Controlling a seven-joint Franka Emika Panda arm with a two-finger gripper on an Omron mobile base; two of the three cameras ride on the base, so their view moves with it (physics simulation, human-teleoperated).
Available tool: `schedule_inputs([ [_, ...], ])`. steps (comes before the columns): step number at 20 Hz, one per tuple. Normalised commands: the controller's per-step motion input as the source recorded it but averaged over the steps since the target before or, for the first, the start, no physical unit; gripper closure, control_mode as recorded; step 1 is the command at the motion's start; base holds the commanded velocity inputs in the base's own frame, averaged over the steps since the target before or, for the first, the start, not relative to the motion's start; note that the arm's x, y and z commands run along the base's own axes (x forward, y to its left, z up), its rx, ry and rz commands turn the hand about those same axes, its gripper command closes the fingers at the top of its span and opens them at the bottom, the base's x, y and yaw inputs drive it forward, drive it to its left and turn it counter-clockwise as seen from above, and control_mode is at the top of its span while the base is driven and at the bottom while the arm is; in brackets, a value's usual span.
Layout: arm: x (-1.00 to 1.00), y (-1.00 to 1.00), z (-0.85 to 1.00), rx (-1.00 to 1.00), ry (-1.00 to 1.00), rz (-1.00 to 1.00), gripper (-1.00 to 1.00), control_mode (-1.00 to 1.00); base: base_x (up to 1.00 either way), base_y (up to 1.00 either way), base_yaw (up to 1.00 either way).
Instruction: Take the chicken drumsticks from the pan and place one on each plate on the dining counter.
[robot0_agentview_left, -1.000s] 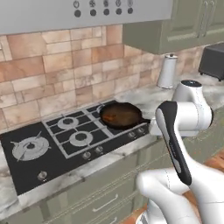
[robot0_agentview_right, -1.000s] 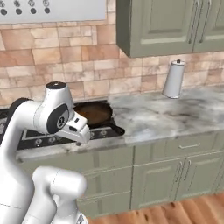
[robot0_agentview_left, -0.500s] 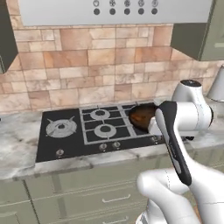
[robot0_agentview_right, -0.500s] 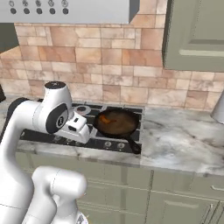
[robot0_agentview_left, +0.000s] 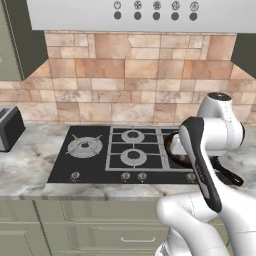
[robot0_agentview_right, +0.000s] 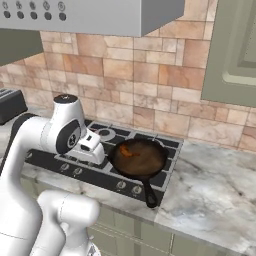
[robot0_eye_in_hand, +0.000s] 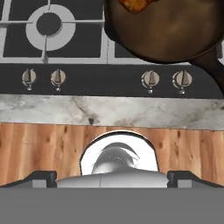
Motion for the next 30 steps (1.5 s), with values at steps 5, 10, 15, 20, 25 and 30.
schedule_inputs([
  [5,0.03,-0.33,-0.06,0.0,-0.08,-0.18,-1.0,-1.0,0.0,0.0,0.0],
  [10,0.44,-0.6,-0.32,0.0,-0.12,-0.22,-1.0,-1.0,0.0,0.0,0.0],
  [15,0.94,-0.59,-0.24,0.06,-0.18,-0.06,-1.0,-1.0,0.0,0.0,0.0],
  [20,0.87,-0.19,-0.01,0.13,-0.02,0.0,-1.0,-1.0,0.0,0.0,0.0],
  [25,0.72,0.0,-0.01,0.06,0.0,0.0,-1.0,-1.0,0.0,0.0,0.0],
  [30,0.24,-0.01,-0.24,0.0,0.0,0.07,-1.0,-1.0,0.0,0.0,0.0],
])
